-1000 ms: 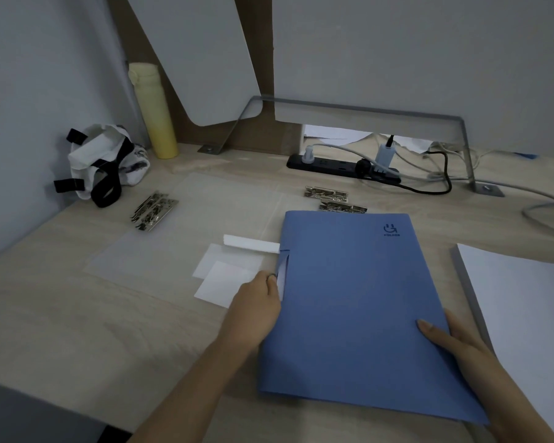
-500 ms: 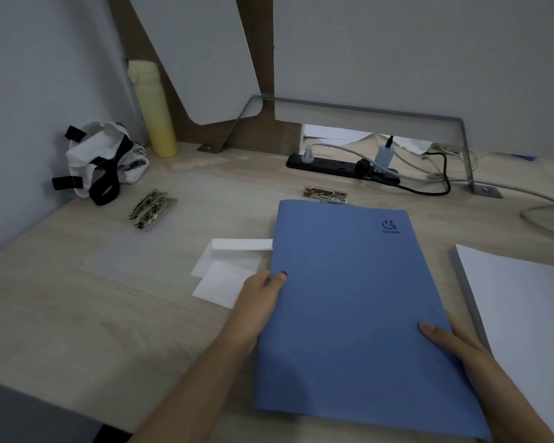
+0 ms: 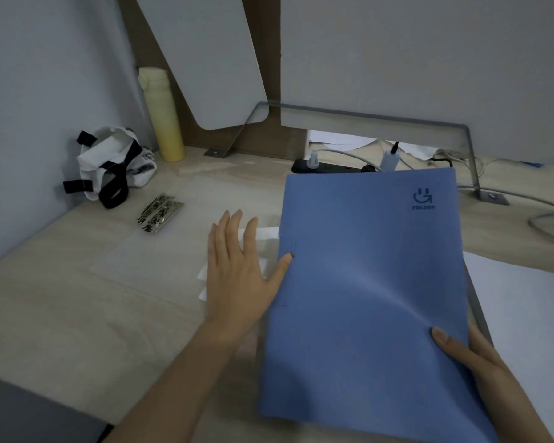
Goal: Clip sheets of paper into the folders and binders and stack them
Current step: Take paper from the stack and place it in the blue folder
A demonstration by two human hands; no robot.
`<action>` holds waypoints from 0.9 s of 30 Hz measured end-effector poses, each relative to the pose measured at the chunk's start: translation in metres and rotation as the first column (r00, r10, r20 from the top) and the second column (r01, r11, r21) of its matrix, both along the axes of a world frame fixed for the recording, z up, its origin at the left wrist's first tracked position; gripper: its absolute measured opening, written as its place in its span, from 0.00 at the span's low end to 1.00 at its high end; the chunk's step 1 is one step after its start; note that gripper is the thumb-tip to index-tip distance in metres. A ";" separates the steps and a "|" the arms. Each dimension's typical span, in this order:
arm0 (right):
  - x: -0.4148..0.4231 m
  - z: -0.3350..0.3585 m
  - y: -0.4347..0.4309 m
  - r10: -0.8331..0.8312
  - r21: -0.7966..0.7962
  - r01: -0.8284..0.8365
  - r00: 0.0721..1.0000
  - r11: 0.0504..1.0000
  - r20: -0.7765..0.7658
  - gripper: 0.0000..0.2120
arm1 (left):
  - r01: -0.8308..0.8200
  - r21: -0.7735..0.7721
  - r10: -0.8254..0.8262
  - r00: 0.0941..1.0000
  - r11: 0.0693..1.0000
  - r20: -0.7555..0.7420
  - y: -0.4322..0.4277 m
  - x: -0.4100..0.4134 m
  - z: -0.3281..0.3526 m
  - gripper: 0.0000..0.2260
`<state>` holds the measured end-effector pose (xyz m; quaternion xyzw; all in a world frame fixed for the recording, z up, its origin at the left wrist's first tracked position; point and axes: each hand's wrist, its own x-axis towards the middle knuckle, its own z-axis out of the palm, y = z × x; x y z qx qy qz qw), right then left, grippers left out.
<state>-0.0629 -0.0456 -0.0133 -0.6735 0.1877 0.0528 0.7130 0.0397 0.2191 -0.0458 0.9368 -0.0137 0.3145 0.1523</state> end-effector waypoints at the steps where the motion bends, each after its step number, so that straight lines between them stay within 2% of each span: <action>1: -0.001 0.002 -0.001 -0.003 -0.002 0.003 1.000 1.000 0.010 0.15 | 0.021 0.081 -0.018 0.999 0.997 -0.035 0.007 0.004 0.003 0.35; 3: -0.001 0.004 -0.001 -0.001 -0.015 0.001 1.000 1.000 0.025 0.15 | 0.044 0.156 -0.027 0.994 0.987 -0.107 0.017 0.008 0.011 0.38; 5: -0.001 0.005 -0.002 0.009 -0.017 -0.008 0.999 1.000 0.035 0.15 | 0.038 0.137 -0.016 0.987 0.990 -0.162 0.019 0.007 0.021 0.36; 7: -0.001 0.005 -0.001 0.017 -0.030 -0.016 0.999 0.999 0.041 0.15 | 0.023 0.049 -0.006 0.949 0.999 -0.316 0.020 0.005 0.031 0.31; 9: 0.001 0.003 -0.001 0.023 -0.043 -0.021 0.999 0.999 0.049 0.15 | 0.009 -0.074 -0.044 0.872 0.997 -0.488 0.020 0.003 0.035 0.27; 11: 0.002 0.002 0.003 0.025 -0.048 -0.022 0.998 0.999 0.064 0.16 | -0.007 -0.259 -0.145 0.814 0.966 -0.563 0.017 0.000 0.033 0.24; 14: 0.002 0.001 0.010 0.031 -0.038 -0.028 0.996 0.999 0.079 0.16 | -0.063 -0.555 -0.294 0.796 0.829 -0.530 0.007 -0.007 0.023 0.19; 17: 0.001 -0.001 0.016 0.015 -0.080 -0.009 0.997 0.997 0.078 0.13 | -0.131 -0.690 -0.317 0.817 0.712 -0.482 -0.002 -0.009 0.011 0.17; 20: -0.002 -0.002 0.016 -0.013 -0.102 0.023 0.996 0.995 0.091 0.12 | -0.211 -0.781 -0.358 0.798 0.587 -0.484 -0.007 -0.010 0.003 0.20; 21: -0.002 0.000 0.017 0.005 -0.096 0.004 0.996 0.995 0.089 0.15 | -0.228 -0.789 -0.359 0.795 0.571 -0.489 -0.009 -0.011 0.004 0.20; 23: -0.003 -0.003 0.018 0.042 -0.110 -0.033 0.996 0.993 0.076 0.35 | -0.246 -0.806 -0.357 0.800 0.539 -0.483 -0.015 -0.014 0.003 0.20; 24: -0.004 -0.006 0.018 0.038 -0.105 -0.029 0.996 0.994 0.082 0.41 | -0.252 -0.809 -0.351 0.804 0.531 -0.480 -0.019 -0.015 0.003 0.19; 26: -0.002 -0.012 0.019 0.056 -0.085 -0.046 0.992 0.995 0.114 0.44 | -0.263 -0.797 -0.329 0.806 0.544 -0.491 -0.023 -0.016 0.005 0.18; 27: -0.001 -0.013 0.020 0.057 -0.087 -0.045 0.990 0.995 0.132 0.41 | -0.261 -0.797 -0.335 0.804 0.545 -0.492 -0.023 -0.016 0.006 0.18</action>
